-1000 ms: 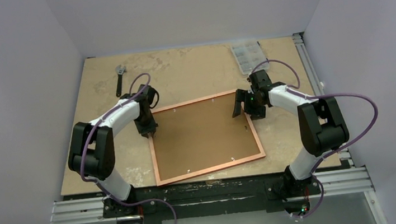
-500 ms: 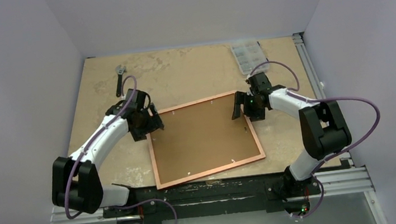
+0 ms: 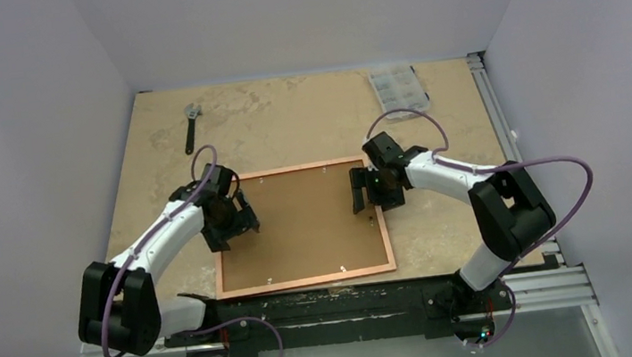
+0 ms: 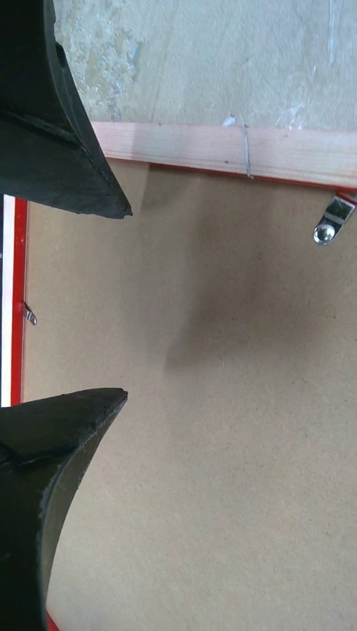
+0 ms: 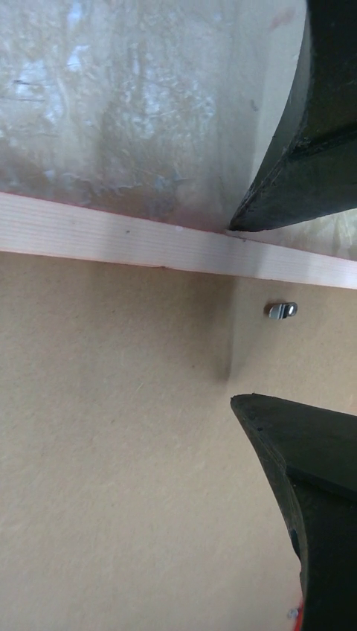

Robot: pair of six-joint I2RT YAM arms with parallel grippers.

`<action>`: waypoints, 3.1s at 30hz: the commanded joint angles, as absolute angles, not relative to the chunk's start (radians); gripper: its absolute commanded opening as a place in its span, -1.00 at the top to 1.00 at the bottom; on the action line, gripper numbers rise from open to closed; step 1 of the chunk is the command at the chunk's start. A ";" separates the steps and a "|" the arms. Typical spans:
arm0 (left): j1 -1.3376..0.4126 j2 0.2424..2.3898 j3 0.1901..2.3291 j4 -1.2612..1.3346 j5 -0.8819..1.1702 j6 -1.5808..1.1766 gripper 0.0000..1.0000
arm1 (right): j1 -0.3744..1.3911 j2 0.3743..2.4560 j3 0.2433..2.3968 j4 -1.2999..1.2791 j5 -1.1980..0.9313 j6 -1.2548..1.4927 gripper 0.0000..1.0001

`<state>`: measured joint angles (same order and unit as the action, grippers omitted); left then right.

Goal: Put the photo into the frame

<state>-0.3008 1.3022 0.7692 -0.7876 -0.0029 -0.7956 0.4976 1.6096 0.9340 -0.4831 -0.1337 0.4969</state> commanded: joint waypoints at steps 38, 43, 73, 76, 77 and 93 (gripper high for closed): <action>-0.291 1.154 0.768 -0.842 -0.077 -0.810 -0.64 | 0.598 1.584 0.963 -0.701 0.061 0.462 0.37; -0.291 1.150 0.764 -0.841 -0.076 -0.807 -0.64 | 0.596 1.557 0.973 -0.701 0.040 0.480 -0.15; -0.290 1.121 0.762 -0.851 -0.068 -0.792 -0.63 | 0.584 1.605 0.948 -0.652 0.046 0.487 1.00; -0.291 1.102 0.768 -0.851 -0.047 -0.771 -0.63 | 0.532 1.636 0.966 -0.625 0.003 0.478 1.00; -0.291 1.095 0.770 -0.851 -0.039 -0.765 -0.63 | 0.507 1.646 0.972 -0.617 -0.030 0.474 1.00; -0.416 1.068 0.755 -0.765 0.056 -0.780 -0.64 | 0.311 1.713 1.069 -0.568 -0.222 0.453 1.00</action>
<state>-0.3622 1.0519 0.7547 -0.8158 0.0399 -0.7670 0.3191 1.7153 1.0569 -0.6300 -0.2211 0.4519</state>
